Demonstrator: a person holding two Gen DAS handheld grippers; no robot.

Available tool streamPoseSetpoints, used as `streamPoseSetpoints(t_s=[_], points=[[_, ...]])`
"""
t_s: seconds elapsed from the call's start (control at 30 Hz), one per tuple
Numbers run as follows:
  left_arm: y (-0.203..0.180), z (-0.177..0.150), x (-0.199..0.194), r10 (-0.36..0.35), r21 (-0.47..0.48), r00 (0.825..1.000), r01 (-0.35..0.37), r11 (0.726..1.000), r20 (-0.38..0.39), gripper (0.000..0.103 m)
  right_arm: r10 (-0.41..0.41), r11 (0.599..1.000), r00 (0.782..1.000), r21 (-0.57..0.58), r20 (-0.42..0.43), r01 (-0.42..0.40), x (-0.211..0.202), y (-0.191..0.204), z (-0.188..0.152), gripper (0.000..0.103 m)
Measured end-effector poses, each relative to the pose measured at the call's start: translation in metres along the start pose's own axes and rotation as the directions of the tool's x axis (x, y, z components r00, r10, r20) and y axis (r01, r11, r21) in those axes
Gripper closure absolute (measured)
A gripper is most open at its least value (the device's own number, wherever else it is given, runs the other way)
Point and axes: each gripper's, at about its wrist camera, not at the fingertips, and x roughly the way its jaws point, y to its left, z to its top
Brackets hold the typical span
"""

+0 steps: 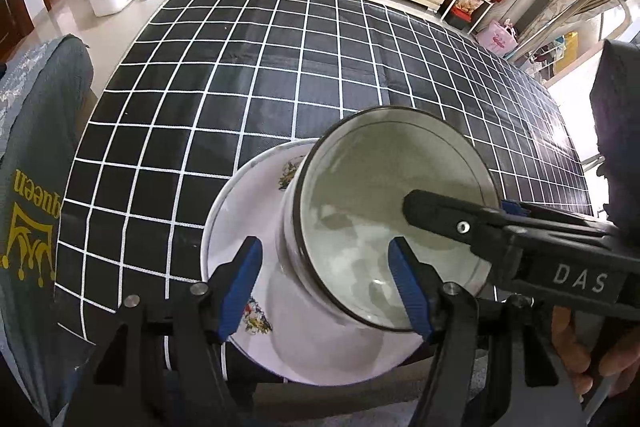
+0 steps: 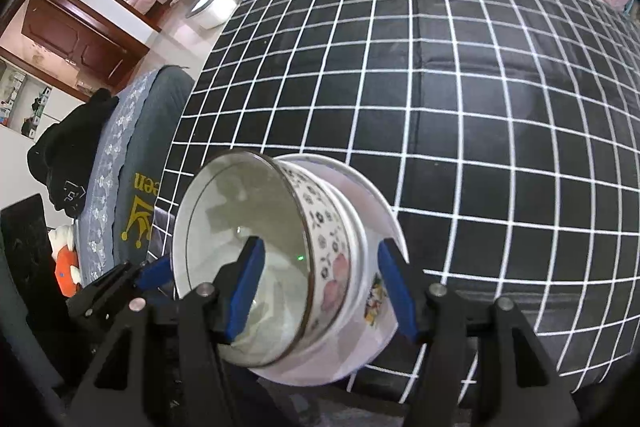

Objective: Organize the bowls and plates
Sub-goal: 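Lower the bowl stack onto the plates and open both grippers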

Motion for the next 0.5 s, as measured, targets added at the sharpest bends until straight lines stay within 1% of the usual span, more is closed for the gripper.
streamPoseSetpoints(t_s=[0.1, 0.17, 0.23, 0.27, 0.3, 0.37, 0.47, 0.5], points=[[-0.006, -0.003, -0.011, 0.011, 0.012, 1.000, -0.011, 1.000, 0.027, 0.040, -0.017, 1.000, 0.999, -0.005, 0.035, 0.017, -0.012, 0.000, -0.004, 0.040], [-0.010, -0.005, -0.022, 0.031, 0.011, 0.998, -0.032, 0.999, 0.059, 0.040, -0.026, 1.000, 0.998, -0.005, 0.058, 0.027, -0.021, -0.001, -0.007, 0.040], [-0.013, -0.008, -0.036, 0.024, -0.001, 0.996, -0.024, 1.000, 0.089, 0.040, -0.024, 1.000, 0.996, -0.013, 0.088, 0.026, -0.033, 0.000, -0.011, 0.040], [-0.014, -0.009, -0.046, 0.026, -0.014, 0.993, -0.025, 1.000, 0.115, 0.040, -0.027, 0.999, 0.994, -0.020, 0.102, 0.029, -0.038, 0.001, -0.013, 0.040], [-0.016, -0.011, -0.053, 0.032, -0.020, 0.990, -0.030, 0.999, 0.137, 0.040, -0.033, 0.999, 0.992, -0.029, 0.120, 0.036, -0.045, 0.003, -0.017, 0.040], [-0.021, -0.017, -0.071, 0.058, -0.026, 0.979, -0.054, 0.998, 0.198, 0.040, -0.041, 0.998, 0.986, -0.045, 0.160, 0.049, -0.060, 0.005, -0.024, 0.040], [-0.032, -0.024, -0.093, 0.082, -0.026, 0.964, -0.078, 0.997, 0.251, 0.040, -0.057, 0.996, 0.973, -0.056, 0.222, 0.071, -0.082, 0.006, -0.036, 0.040], [-0.038, -0.029, -0.103, 0.084, -0.019, 0.955, -0.082, 0.996, 0.284, 0.040, -0.063, 0.995, 0.968, -0.060, 0.243, 0.080, -0.089, 0.007, -0.041, 0.040]])
